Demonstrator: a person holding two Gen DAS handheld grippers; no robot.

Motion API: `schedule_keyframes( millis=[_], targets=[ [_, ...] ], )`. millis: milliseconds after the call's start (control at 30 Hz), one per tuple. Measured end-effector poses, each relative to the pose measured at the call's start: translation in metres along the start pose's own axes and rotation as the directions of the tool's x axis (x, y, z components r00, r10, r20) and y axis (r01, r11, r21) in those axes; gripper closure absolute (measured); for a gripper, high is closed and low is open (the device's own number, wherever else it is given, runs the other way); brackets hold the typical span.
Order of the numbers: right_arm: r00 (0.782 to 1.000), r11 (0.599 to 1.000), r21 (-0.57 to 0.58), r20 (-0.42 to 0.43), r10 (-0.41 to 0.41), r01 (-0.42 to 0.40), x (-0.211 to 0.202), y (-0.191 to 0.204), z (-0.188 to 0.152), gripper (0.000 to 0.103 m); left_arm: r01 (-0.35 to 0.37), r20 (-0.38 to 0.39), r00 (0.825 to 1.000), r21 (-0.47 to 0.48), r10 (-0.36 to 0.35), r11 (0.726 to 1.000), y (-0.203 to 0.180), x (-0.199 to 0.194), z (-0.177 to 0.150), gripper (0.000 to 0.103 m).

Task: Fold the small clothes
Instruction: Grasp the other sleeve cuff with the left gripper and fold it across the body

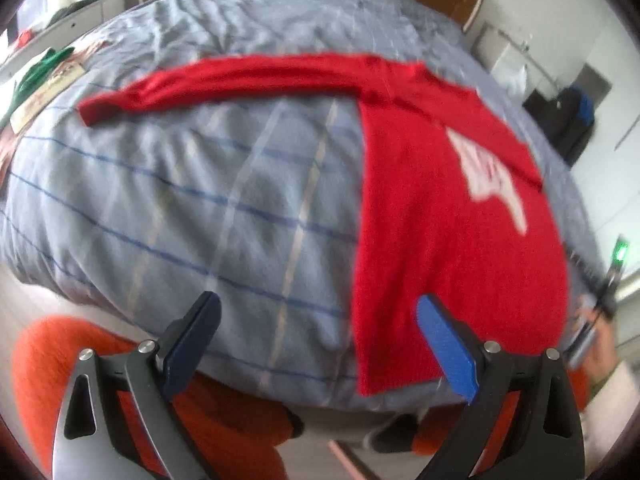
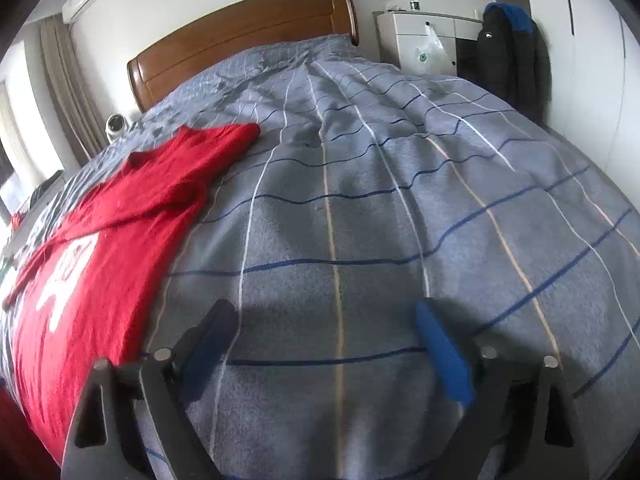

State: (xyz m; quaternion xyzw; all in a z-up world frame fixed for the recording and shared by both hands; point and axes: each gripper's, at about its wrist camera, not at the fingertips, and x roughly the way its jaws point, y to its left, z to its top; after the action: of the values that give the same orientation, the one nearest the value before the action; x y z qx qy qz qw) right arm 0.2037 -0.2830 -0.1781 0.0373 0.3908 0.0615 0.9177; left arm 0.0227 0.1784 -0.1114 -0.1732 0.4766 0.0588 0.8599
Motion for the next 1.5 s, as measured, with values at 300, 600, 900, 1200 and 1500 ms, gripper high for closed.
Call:
schedule_keyframes(
  millis=[300, 600, 900, 1200, 1500],
  targets=[
    [0.999, 0.999, -0.035, 0.025, -0.028, 0.029, 0.004, 0.008, -0.009, 0.009, 0.003, 0.049, 0.999, -0.345, 0.015, 0.939, 0.138, 0.008, 0.084, 0.002],
    [0.998, 0.997, -0.051, 0.025, -0.051, 0.052, 0.005, 0.012, -0.008, 0.009, 0.026, 0.109, 0.993, -0.549, 0.041, 0.835, 0.212, 0.052, 0.130, 0.063],
    [0.998, 0.997, -0.051, 0.034, -0.048, 0.050, 0.005, 0.012, -0.009, 0.009, -0.096, 0.261, 0.953, -0.221, 0.154, 0.971, 0.100, -0.010, 0.204, 0.098],
    [0.998, 0.997, -0.051, 0.040, -0.047, 0.049, 0.007, 0.012, -0.010, 0.008, -0.017, 0.349, 0.934, 0.244, -0.072, 0.970, -0.147, -0.026, 0.244, 0.098],
    [0.998, 0.998, -0.051, 0.039, -0.046, 0.048, 0.007, 0.012, -0.010, 0.008, -0.058, 0.116, 0.993, 0.531, -0.005, 0.846, -0.303, 0.114, 0.135, 0.056]
  ],
)
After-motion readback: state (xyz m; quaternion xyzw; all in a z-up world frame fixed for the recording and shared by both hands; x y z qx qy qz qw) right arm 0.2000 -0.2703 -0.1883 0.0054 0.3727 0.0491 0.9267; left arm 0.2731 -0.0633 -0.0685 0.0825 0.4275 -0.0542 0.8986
